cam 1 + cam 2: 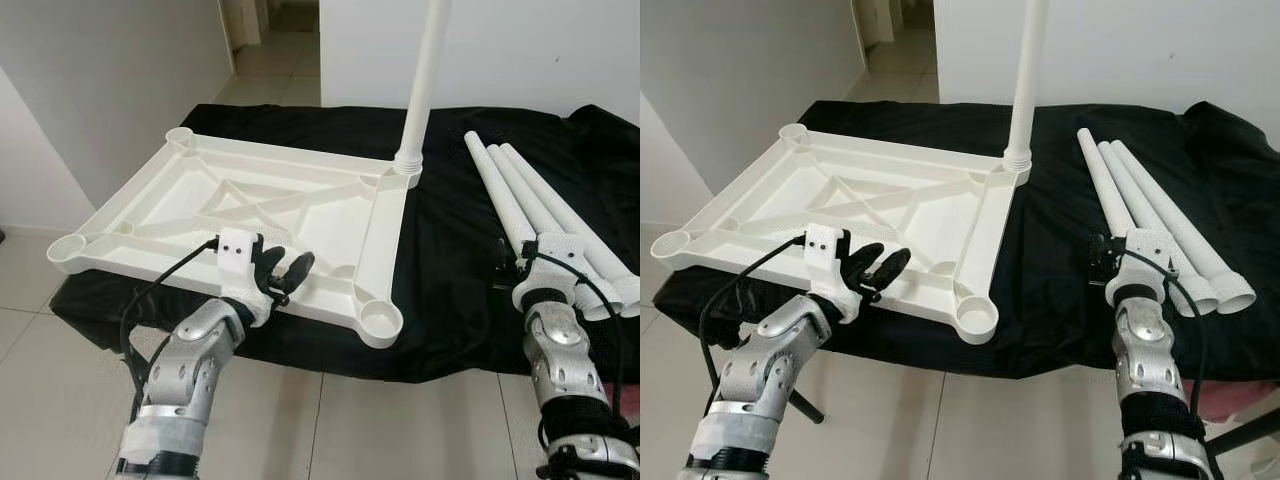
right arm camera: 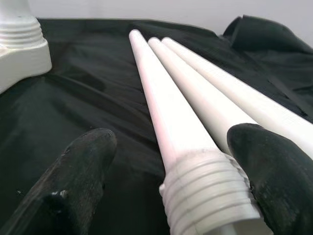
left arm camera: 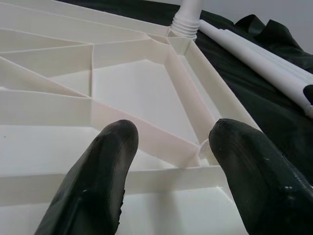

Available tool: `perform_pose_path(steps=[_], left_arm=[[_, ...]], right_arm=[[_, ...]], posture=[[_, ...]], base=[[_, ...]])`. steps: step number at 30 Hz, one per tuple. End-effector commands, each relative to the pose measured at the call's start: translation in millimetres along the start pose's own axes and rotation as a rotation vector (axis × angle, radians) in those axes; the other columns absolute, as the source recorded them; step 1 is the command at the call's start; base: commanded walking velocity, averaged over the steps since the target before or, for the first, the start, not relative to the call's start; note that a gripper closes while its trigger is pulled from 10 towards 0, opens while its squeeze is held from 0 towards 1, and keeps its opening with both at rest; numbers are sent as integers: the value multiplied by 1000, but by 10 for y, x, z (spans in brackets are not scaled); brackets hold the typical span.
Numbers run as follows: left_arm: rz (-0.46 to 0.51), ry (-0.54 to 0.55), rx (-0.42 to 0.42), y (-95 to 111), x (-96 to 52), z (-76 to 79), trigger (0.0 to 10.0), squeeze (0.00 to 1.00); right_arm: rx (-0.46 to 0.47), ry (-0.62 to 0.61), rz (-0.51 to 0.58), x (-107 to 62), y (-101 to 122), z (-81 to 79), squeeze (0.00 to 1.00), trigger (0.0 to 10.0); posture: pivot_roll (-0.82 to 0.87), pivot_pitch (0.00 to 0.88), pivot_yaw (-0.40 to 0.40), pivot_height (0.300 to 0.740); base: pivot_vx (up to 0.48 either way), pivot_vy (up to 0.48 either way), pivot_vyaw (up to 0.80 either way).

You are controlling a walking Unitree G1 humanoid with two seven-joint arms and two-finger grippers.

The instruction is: Building children table

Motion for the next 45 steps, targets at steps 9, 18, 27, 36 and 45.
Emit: perform_pose_path(steps=[9,18,27,36,45], left_arm=[[-33,42,-2,-44,-92,10,10000,0],[-51,79,9,-32,-124,6,10000,0],[-70,81,28,-48,-127,-13,10000,0],[-97,84,67,-74,-136,-43,10000,0],[-68,107,124,-8,-51,-99,10000,0]], right_arm=[[66,64,-151,4,-282,-70,0,10000],[91,110,-171,47,-312,-116,0,10000],[119,177,-175,80,-326,-251,0,2863],[112,207,-146,93,-301,-348,0,0],[147,218,-43,29,-252,-496,0,10000]], posture=[[40,181,44,740],[53,189,53,740],[62,200,56,740],[70,198,42,740],[68,175,27,740]], base=[[0,0,0],[0,0,0],[0,0,0],[0,0,0],[0,0,0]])
Point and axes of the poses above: a point about 5 cm out from each wrist's last joint towards the gripper, its own x axis pointing out of the wrist towards the gripper, its own y axis along the axis of the wrist's last joint, z = x × y, the point moved 1 cm from there along x, pointing out of the wrist towards the gripper, and after that the axes turned 7 degrees about -x, right-handed, at the moved point
